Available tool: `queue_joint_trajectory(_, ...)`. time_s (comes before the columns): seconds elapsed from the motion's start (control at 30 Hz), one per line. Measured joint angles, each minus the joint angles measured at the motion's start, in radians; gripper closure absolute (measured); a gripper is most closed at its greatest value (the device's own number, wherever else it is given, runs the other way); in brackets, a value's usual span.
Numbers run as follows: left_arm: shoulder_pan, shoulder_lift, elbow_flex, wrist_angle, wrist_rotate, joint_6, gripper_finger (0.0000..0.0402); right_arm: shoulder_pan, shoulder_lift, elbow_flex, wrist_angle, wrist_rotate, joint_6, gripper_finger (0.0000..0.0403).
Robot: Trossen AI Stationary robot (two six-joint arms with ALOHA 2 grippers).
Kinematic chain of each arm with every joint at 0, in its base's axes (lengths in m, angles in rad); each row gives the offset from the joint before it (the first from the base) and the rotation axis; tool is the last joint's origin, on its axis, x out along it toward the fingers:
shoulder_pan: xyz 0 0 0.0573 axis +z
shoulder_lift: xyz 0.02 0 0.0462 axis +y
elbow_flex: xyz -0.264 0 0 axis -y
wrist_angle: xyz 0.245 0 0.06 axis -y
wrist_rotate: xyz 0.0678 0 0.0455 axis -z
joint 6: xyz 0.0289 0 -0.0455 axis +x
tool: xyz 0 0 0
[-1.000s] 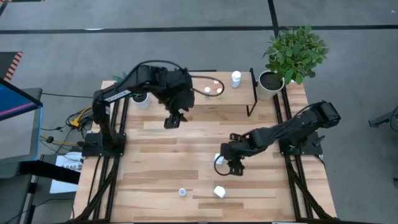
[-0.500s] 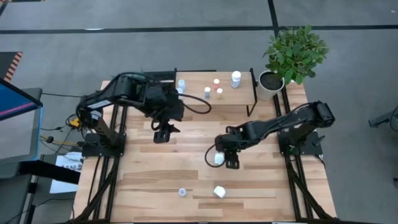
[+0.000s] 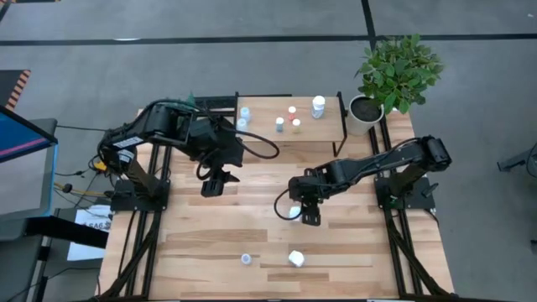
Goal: Pick and place medicine bottles onto shelf by color
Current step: Put the top large white pill bottle on the shelf
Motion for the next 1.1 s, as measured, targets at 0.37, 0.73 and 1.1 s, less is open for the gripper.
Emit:
queue_joint_trajectory(0.37, -0.027, -0.012, -0.019, 0.000, 0.081, -0.021, 0.0217, 0.012, 0.000, 0.000, 0.052, 0.000, 0.089, 0.0086)
queue_joint_trajectory(0.73, -0.132, -0.139, -0.249, -0.001, 0.018, -0.095, 0.0217, 0.062, 0.000, -0.014, 0.096, 0.059, -0.022, 0.0085)
queue_joint_trajectory(1.1, -0.178, -0.178, -0.308, 0.000, 0.000, -0.159, 0.0217, 0.072, 0.099, 0.004, 0.105, 0.073, -0.058, 0.0085)
